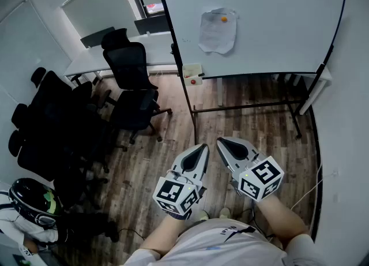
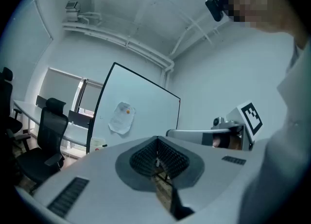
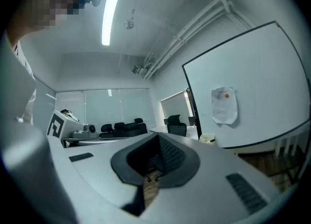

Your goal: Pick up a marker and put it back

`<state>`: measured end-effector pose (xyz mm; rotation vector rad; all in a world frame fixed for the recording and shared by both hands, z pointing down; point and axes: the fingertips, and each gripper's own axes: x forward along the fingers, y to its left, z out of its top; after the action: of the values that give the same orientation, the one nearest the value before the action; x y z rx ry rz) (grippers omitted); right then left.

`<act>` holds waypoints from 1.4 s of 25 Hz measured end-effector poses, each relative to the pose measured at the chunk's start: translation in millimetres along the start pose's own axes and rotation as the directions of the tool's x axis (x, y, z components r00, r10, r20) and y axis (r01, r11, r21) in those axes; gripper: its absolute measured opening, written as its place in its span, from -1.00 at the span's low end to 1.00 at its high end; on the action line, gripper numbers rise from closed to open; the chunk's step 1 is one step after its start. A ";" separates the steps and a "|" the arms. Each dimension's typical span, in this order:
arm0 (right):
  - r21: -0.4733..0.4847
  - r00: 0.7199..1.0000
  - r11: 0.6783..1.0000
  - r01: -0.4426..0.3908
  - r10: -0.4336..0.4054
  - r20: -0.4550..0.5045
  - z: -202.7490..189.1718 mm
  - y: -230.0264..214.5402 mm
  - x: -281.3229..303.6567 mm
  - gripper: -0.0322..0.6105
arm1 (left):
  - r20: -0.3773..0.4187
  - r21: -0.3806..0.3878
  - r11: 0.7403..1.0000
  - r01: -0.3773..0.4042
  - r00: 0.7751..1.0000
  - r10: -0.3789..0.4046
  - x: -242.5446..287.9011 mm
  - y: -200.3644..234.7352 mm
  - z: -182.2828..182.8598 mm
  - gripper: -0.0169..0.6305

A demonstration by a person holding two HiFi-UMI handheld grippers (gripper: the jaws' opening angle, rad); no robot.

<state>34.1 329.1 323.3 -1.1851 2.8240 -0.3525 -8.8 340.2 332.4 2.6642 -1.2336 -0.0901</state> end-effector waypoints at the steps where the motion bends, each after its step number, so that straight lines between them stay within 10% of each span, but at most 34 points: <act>1: 0.000 1.000 1.000 -0.001 0.001 -0.001 0.5 -0.3 -1.2 -0.86 | 0.000 -0.001 1.000 -0.002 1.000 0.002 0.3 -1.0 -0.1 -0.91; 22: 0.015 0.999 0.999 -0.051 0.050 0.018 3.4 -21.2 -32.7 -0.86 | -0.011 0.018 0.998 -0.054 0.998 0.054 16.1 -17.1 -11.4 -0.91; 35: 0.024 1.000 1.000 -0.012 0.012 -0.003 -1.3 -64.0 36.7 -0.86 | -0.022 0.017 0.999 -0.032 0.999 0.033 67.2 53.2 -17.6 -0.91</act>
<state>52.7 259.8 340.7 -1.1631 2.8206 -0.3871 -2.5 258.4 362.7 2.6511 -1.2757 -0.0446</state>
